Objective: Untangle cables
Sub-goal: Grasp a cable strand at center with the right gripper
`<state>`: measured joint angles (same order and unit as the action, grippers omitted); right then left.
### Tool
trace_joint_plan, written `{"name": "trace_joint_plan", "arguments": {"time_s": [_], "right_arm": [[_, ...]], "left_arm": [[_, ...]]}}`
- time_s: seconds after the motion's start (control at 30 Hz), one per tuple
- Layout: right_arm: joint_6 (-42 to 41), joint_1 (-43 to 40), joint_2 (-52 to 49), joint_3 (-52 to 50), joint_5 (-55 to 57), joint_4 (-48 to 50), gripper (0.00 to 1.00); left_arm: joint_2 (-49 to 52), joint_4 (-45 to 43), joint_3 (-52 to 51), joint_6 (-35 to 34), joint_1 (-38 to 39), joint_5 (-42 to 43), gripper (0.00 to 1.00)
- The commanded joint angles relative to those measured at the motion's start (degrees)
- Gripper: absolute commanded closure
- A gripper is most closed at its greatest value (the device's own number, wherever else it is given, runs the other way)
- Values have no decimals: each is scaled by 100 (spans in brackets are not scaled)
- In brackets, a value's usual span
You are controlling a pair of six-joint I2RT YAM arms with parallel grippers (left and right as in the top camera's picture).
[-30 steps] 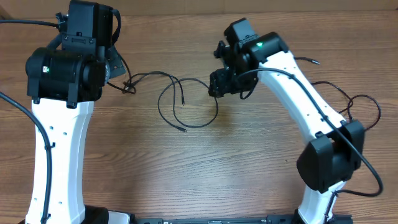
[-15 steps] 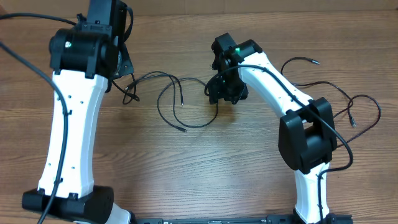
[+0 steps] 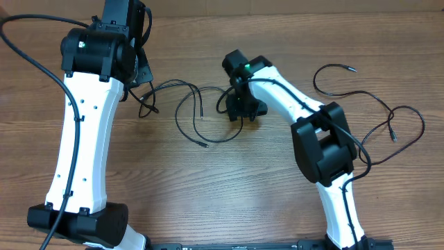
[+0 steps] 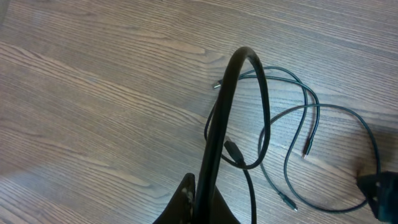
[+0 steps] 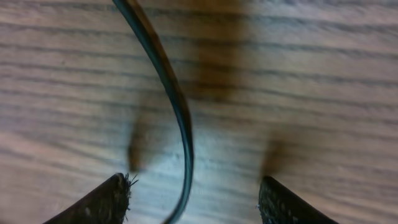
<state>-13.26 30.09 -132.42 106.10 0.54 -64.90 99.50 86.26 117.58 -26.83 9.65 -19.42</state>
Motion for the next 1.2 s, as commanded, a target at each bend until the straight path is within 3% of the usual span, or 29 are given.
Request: {"name": "trace_joint_plan", "arguments": {"time_s": [0.0,0.13,0.47,0.67,0.8,1.03,1.17], "right_arm": [[-50,114,-37,-4,551,94,41],[-310,175,-37,-13,540,129,47],[-350,184,-37,-754,280,385,46],[-358,94,-37,-826,278,247,60],[-905,-94,-37,-826,236,131,70],[-949,-710,-37,-828,-682,153,73],[-951,-1008,-37,-828,-774,63,87]], "left_arm": [[37,28,-20,74,13,44,96],[37,26,-20,116,15,46,96],[37,28,-22,114,13,46,96],[37,28,-20,160,13,44,96],[37,37,-20,160,13,46,96],[35,57,-20,160,13,46,96],[37,57,-20,160,13,46,96]]}}
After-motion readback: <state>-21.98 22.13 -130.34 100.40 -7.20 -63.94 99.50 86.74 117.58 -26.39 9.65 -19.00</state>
